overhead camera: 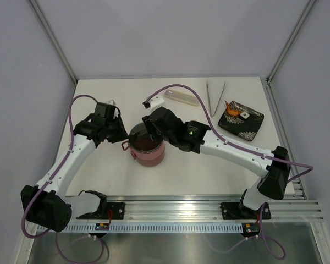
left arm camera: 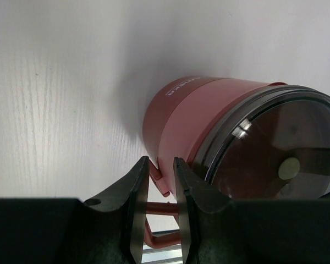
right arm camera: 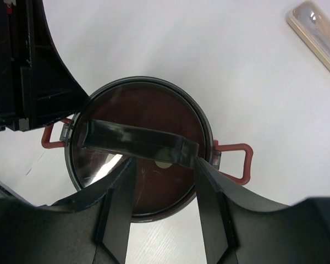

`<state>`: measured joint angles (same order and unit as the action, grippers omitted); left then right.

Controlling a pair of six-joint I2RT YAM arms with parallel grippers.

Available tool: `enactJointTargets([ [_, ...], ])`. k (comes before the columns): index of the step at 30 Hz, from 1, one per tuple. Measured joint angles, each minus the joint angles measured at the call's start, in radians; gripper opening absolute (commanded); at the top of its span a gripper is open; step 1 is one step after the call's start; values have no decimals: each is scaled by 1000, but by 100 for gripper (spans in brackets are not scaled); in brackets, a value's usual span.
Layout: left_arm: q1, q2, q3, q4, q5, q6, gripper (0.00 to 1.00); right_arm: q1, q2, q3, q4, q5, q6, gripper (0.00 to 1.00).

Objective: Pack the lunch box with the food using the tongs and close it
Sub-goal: Adjust the box lid on the packing box, then close the fastener on the packing box.

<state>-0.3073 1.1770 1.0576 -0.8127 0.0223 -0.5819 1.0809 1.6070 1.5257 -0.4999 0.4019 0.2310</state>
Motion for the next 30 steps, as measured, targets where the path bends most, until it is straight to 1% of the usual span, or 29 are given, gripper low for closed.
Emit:
enactJointTargets([
  [8,-3,2,0,-2,-3,-2,28,0,95,109,-19,-1,-15,54],
  [14,-3,0,18,-30,-53,1,31,0,157,185,-29,-5,-19,53],
  [22,-3,-47,78,-66,-117,7,31,0,159,187,-47,-47,-16,52],
  [26,-3,-45,69,-60,-126,7,29,0,159,177,-45,-47,-5,52],
  [30,-3,-26,35,-58,-128,8,26,0,140,129,-31,-39,8,53],
])
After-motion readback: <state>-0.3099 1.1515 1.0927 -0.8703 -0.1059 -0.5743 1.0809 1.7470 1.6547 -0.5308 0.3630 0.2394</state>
